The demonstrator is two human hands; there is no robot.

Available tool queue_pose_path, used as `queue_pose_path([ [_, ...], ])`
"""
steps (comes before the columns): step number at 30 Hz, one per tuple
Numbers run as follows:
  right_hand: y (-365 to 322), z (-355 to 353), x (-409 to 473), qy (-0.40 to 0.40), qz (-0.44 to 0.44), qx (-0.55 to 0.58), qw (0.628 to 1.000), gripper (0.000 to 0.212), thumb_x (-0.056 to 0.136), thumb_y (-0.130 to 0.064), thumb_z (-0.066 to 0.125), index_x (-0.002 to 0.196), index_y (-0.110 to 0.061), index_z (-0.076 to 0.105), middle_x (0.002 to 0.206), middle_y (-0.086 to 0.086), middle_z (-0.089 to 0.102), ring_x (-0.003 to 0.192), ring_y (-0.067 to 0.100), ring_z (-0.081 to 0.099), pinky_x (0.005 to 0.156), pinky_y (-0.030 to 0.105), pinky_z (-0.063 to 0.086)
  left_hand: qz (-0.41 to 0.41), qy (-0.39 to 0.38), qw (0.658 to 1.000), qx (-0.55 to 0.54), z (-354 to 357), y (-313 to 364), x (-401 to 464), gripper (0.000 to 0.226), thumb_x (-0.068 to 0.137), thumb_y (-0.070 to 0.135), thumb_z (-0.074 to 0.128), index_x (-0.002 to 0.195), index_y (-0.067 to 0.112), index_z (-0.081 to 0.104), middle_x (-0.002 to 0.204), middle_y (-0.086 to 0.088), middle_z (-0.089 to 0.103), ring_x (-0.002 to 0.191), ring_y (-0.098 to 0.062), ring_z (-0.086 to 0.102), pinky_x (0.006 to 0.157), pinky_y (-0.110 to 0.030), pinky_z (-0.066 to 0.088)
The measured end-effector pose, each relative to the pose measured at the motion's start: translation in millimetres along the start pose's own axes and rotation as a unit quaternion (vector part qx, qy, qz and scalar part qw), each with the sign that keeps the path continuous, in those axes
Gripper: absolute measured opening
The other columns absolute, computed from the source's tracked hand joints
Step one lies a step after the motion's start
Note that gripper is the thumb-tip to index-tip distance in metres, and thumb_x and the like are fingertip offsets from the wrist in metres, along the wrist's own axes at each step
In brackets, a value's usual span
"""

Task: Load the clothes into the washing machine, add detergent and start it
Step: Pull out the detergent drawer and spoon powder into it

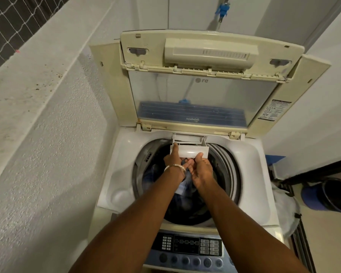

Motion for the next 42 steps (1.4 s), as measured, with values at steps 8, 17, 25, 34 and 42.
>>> queue_pose_path([
  [8,12,-20,-16,-0.012,0.021,-0.026,0.999,0.031,0.101,-0.023,0.049,0.114,0.004,0.054,0.108,0.022,0.067,0.093,0.028,0.069,0.083,0.036,0.058,0.002,-0.005,0.999,0.036,-19,-4,-14,0.02,0.094,0.023,0.053,0.104,0.006,0.053,0.087,-0.011,0.056,0.076,-0.021,0.058,0.069,-0.034,0.054],
  [17,-1,-10,-51,-0.029,0.013,-0.071,0.997,0.035,0.093,-0.038,0.06,0.107,-0.006,0.065,0.094,0.009,0.073,0.076,0.014,0.07,0.074,0.027,0.061,0.0,-0.033,0.997,0.077,-49,10,-33,0.014,0.093,0.022,0.053,0.092,0.01,0.06,0.084,-0.009,0.061,0.076,-0.019,0.06,0.07,-0.03,0.052],
  [25,-19,42,-84,-0.109,0.034,-0.12,0.986,0.02,0.092,-0.029,0.062,0.1,-0.01,0.065,0.064,0.002,0.071,0.06,0.014,0.069,0.062,0.028,0.059,0.039,-0.033,0.999,0.014,-73,58,-78,0.01,0.088,0.016,0.06,0.086,0.006,0.063,0.061,-0.008,0.065,0.059,-0.019,0.06,0.053,-0.025,0.055],
  [34,-34,126,-121,-0.242,0.041,-0.224,0.943,0.031,0.088,-0.034,0.068,0.102,-0.007,0.066,0.08,0.01,0.069,0.062,0.018,0.069,0.055,0.027,0.059,0.116,-0.033,0.991,-0.051,-103,111,-144,0.02,0.084,0.02,0.071,0.096,0.007,0.063,0.09,-0.016,0.064,0.078,-0.021,0.064,0.066,-0.025,0.058],
  [42,-29,195,-178,-0.364,0.034,-0.278,0.888,0.042,0.09,-0.039,0.063,0.118,-0.007,0.062,0.093,0.015,0.07,0.072,0.025,0.072,0.062,0.033,0.062,0.21,-0.026,0.966,-0.146,-122,156,-198,0.025,0.082,0.022,0.074,0.096,0.005,0.062,0.088,-0.012,0.06,0.082,-0.02,0.065,0.092,-0.03,0.053],
])
Point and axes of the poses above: each hand's wrist, its own x-axis towards the middle knuckle, its own z-axis out of the palm, y = z × x, the point moved 6 cm from there along x, towards the middle knuckle
